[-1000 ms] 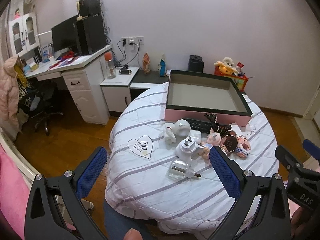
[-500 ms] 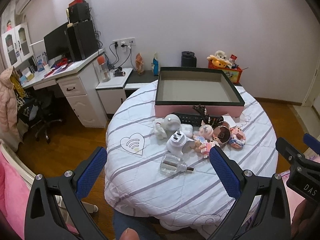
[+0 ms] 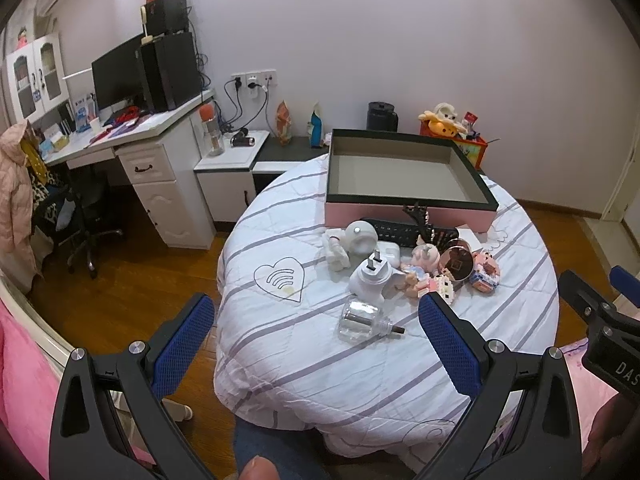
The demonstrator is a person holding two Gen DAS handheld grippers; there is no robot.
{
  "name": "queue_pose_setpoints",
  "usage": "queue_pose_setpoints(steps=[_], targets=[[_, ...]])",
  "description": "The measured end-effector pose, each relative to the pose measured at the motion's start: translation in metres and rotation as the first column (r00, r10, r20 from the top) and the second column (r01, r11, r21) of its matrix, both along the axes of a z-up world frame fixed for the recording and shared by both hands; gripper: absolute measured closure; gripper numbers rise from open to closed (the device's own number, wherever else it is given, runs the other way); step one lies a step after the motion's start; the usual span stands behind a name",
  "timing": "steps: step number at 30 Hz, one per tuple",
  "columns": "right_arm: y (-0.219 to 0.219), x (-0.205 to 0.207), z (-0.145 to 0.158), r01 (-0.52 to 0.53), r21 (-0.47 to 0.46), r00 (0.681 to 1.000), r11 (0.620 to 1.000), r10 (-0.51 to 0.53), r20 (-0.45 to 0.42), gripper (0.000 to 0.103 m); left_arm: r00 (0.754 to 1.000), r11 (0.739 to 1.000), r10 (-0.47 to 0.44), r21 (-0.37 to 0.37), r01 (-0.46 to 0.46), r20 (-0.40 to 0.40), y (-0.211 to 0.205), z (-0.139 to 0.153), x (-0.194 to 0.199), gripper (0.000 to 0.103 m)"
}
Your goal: Organize rigid objects
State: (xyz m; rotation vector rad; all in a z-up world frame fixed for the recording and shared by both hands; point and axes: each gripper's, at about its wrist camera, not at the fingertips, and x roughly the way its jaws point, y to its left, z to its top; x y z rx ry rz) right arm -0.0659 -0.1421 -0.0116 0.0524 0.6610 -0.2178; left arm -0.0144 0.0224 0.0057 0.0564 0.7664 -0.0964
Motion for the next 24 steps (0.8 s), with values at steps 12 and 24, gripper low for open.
queue_pose_setpoints(steps=[12,24], targets=[[0.005,0.002,-0.003,0.015,-0.001,1.000,1.000,-0.015,-0.006,0.000,1.000,1.000,-0.001,-0.004,0.001,0.016,0.005,-0.003,0.000,0.000],[0.014,-0.002,-0.001,0.035,-0.021,0.999,0.999,-0.035,-0.002,0.000,1.000,0.999,-0.023,-0.023,0.023,0.016,0.009,-0.002,-0.003,0.000]])
